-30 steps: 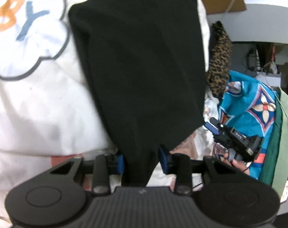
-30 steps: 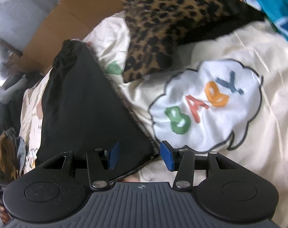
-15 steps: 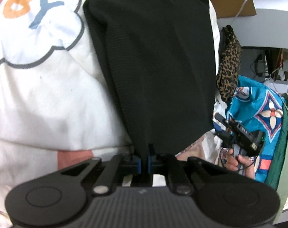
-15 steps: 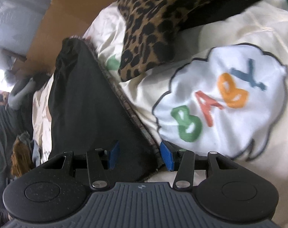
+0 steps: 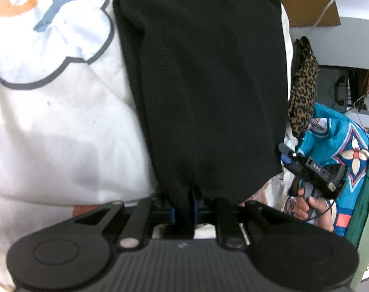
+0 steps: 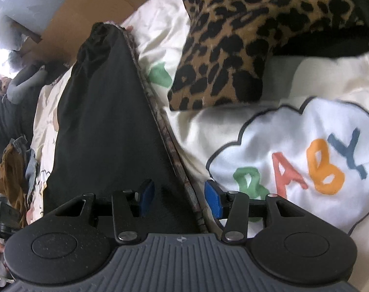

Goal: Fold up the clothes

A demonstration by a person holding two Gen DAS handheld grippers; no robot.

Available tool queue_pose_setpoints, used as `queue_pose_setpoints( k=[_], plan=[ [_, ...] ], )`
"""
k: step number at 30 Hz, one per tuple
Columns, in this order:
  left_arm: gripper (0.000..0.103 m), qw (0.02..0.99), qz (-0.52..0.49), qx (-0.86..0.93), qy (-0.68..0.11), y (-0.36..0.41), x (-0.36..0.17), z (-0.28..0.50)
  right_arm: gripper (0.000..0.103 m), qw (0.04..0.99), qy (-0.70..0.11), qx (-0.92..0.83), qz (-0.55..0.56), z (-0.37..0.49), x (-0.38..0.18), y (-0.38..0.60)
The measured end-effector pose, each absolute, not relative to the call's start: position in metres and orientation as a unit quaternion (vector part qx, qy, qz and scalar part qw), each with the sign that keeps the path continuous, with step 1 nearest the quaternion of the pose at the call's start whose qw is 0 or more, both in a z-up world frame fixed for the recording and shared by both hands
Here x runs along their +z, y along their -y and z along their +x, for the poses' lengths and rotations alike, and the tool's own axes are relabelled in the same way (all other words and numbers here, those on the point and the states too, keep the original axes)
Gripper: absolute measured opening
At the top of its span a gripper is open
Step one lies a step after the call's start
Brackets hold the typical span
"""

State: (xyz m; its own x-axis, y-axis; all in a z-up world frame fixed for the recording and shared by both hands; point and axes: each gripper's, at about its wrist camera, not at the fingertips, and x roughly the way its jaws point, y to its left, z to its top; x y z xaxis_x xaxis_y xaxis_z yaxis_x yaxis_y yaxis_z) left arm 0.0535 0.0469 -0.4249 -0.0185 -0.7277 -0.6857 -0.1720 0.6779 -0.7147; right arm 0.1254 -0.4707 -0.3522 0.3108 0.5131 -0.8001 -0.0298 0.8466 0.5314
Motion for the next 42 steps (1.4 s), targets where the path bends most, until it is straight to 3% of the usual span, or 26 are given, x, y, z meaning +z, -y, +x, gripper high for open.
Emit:
queue_pose_setpoints(
  k=[6, 15, 16, 17, 20, 42],
  plan=[
    [0.013, 0.61, -0.334, -0.24, -0.677, -0.048, -0.424, 0.054, 0.045, 0.775, -0.554, 0.213, 0.216, 0.121, -0.347, 0.465],
    [0.014, 0.612, -0.332, -0.241, -0.676, -0.047, -0.428, 0.056, 0.045, 0.782, -0.545, 0.193, 0.232, 0.128, -0.36, 0.469],
    [0.013, 0.614, -0.328, -0.245, -0.675, -0.046, -0.427, 0.056, 0.033, 0.783, -0.546, 0.191, 0.231, 0.127, -0.36, 0.469],
    [0.01, 0.616, -0.323, -0.25, -0.674, -0.047, -0.425, 0.055, 0.014, 0.784, -0.547, 0.188, 0.226, 0.127, -0.36, 0.469],
    [0.006, 0.618, -0.313, -0.258, -0.673, -0.052, -0.419, 0.054, 0.007, 0.788, -0.545, 0.186, 0.218, 0.123, -0.355, 0.47],
    [0.004, 0.654, -0.244, -0.309, -0.646, -0.098, -0.326, 0.098, 0.004, 0.747, -0.554, 0.175, 0.324, 0.082, -0.321, 0.444]
  ],
)
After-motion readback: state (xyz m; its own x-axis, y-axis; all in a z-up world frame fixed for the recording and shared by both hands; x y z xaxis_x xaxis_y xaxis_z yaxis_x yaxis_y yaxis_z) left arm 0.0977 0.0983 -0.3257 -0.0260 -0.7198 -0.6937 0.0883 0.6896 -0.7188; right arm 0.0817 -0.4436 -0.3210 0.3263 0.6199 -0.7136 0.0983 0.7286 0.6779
